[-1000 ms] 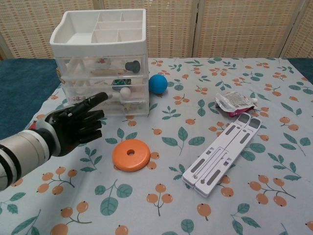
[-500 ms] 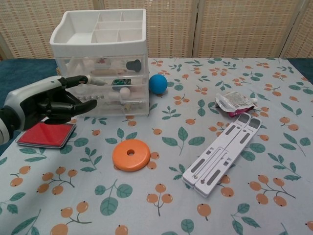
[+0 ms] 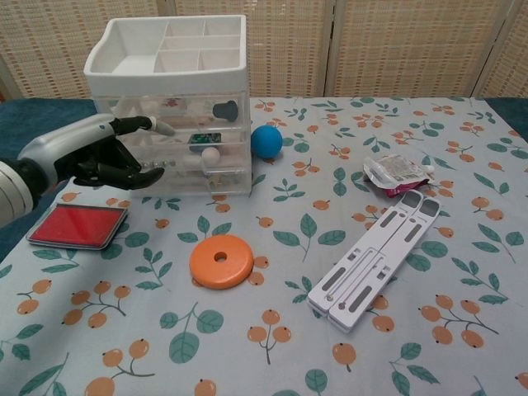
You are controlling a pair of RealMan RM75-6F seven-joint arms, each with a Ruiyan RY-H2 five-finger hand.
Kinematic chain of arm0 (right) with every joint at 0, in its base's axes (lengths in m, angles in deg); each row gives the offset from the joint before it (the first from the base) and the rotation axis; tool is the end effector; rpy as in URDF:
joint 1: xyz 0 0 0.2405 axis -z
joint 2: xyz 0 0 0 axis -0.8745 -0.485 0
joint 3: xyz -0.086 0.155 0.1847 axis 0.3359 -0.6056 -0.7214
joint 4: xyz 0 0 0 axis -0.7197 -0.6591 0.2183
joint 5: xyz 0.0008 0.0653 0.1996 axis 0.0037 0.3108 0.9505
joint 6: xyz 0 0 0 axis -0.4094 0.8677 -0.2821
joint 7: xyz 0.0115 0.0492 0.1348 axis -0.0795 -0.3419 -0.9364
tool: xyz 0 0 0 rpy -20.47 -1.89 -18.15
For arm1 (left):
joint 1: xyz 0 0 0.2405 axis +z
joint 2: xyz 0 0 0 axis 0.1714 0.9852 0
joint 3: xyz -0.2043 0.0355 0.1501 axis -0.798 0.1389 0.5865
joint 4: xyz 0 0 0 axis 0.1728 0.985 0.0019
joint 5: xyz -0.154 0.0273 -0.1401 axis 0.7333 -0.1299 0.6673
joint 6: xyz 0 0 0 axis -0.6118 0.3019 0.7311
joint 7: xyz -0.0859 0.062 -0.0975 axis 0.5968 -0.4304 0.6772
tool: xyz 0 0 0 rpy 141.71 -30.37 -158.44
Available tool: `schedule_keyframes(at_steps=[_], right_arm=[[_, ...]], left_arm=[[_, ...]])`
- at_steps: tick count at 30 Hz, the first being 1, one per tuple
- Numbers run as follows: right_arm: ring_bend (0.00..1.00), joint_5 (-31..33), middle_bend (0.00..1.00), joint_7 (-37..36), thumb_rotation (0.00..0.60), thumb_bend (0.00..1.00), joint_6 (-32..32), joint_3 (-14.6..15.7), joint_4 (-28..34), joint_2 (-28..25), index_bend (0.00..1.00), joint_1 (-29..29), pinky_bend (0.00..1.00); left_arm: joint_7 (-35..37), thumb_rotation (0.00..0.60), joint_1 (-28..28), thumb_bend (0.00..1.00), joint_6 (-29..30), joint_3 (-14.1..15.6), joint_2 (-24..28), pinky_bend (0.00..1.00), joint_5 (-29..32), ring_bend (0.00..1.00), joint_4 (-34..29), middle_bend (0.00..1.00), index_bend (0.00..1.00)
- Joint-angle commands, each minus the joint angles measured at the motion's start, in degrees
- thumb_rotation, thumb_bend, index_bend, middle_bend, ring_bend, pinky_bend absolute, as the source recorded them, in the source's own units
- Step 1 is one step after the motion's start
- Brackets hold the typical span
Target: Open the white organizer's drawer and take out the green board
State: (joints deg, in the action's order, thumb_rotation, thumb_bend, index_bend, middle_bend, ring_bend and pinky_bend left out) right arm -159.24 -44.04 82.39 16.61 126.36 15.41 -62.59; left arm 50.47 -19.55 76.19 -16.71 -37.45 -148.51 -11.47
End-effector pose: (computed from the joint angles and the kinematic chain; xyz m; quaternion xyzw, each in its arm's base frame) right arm -0.3025 -0.1588 0.1774 0.5898 -0.3979 0.3980 0.5792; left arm -0.1630 0.3121 -0.0098 -0.5894 -0.5476 -0.4837 0.3445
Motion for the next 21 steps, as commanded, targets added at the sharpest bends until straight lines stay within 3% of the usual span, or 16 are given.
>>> schedule_keyframes(at_steps=[1,21], right_arm=[[0.0,0.0,0.07,-0.2,0.6,0.41,0.0,0.0,-0.1,0.1,0.0,0.0,0.02],[0.0,0.5,0.07,-1.0,0.6,0.41,-0.2,0.1,-0.9,0.3,0.0,0.4,0.02]], left_arm=[[-1.6,0.6,-0.8,0.35,0.6,0.4,-0.5,1.0,0.6,1.0,1.1,0.94,0.17],[-6.7,0.6,-4.0,0.35,0.9,1.9,-2.0,1.0,4.3,1.0,3.9,0.94,0.19]])
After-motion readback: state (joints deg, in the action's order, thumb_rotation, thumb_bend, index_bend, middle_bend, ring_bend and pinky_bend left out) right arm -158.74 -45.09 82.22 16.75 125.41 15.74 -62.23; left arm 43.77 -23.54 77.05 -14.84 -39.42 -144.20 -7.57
